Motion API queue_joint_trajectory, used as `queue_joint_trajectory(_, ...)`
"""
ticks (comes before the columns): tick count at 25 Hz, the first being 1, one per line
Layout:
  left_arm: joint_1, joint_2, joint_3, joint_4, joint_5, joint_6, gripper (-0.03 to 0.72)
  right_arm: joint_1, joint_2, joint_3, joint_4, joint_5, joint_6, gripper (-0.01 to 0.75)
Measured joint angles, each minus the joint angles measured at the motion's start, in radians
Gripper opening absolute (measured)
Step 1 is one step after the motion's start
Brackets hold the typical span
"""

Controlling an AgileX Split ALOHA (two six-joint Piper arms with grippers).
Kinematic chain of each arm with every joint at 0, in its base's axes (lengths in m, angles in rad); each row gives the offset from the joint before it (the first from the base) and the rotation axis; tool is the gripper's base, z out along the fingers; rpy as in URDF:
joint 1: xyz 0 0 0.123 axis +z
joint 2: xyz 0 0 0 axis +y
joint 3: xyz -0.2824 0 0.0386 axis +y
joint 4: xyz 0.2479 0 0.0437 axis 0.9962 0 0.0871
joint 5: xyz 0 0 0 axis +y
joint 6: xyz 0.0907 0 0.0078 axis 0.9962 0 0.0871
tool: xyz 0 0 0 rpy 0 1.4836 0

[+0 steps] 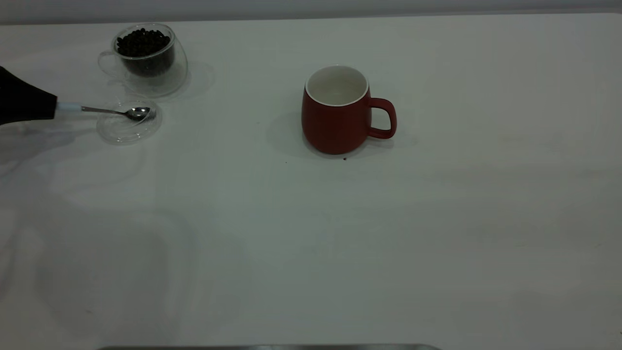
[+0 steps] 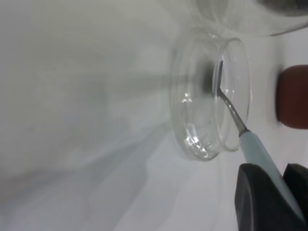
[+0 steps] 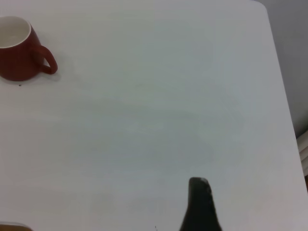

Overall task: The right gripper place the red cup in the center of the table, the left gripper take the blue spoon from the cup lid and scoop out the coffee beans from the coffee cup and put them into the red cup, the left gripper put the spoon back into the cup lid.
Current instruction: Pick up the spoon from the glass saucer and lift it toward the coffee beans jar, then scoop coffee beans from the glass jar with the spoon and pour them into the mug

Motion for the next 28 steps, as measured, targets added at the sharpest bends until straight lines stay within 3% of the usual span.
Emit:
queue_joint_trajectory(19, 0.030, -0.081, -0.007, 0.057, 0.007, -0.132, 0.126, 0.000, 0.000, 0.000, 0.000, 0.000, 0.000, 0.590)
queue_joint_trajectory(28, 0.029, -0.156, -0.007, 0.072, 0.008, -0.281, 0.124, 0.000, 0.000, 0.000, 0.000, 0.000, 0.000, 0.590)
